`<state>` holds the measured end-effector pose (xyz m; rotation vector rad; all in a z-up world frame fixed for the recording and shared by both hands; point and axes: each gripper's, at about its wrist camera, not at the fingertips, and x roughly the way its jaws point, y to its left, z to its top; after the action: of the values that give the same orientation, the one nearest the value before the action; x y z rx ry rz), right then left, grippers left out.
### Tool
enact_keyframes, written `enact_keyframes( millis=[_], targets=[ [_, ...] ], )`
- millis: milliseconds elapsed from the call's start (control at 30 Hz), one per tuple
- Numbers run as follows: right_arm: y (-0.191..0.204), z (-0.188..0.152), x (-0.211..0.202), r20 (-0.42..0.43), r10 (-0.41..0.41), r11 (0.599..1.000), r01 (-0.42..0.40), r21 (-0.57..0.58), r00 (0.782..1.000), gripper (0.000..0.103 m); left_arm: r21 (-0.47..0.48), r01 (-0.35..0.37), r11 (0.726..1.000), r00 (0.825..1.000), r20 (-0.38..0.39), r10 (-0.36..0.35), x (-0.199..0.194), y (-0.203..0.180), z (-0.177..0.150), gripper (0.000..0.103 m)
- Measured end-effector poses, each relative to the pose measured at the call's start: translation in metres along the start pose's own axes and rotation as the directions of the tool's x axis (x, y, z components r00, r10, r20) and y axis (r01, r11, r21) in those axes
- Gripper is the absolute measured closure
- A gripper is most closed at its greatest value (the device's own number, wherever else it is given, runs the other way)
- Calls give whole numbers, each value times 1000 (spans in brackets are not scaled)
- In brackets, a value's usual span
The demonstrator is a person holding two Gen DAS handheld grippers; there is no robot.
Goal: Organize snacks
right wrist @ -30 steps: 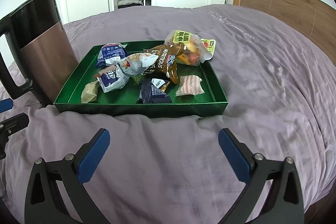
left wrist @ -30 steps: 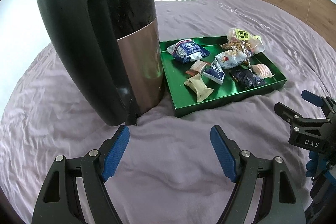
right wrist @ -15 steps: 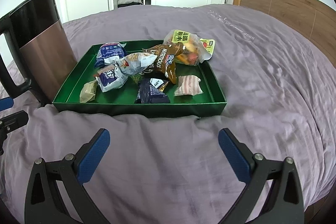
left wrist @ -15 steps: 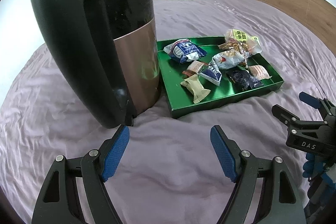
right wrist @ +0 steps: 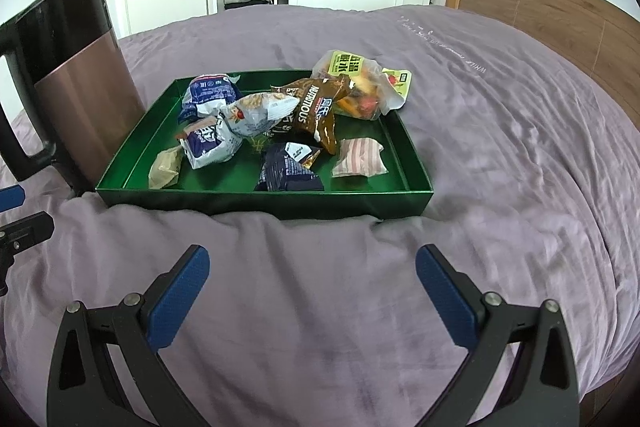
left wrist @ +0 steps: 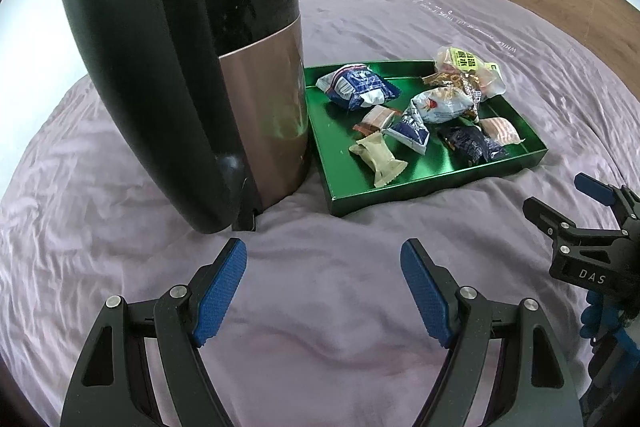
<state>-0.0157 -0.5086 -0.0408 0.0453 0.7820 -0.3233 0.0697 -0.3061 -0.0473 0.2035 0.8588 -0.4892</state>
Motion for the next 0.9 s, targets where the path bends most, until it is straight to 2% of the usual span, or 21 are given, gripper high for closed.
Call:
enact_keyframes(
  millis=[267,800,900],
  targets=[
    [-3,1,1,1,-10,1000,10,-5,1000,0,-6,-5,1000,1000,-8,5,3,6,-2,28],
    [-37,-5,2,-14,-63,997,62,-49,998,0,-3,-8,1000,1000,-19,8,8,12,-4,28],
    [-39,-4,4,-15,-67,996,66,-58,998,0,-4,-11,1000,1000,-20,11,9,14,-4,25]
  ],
)
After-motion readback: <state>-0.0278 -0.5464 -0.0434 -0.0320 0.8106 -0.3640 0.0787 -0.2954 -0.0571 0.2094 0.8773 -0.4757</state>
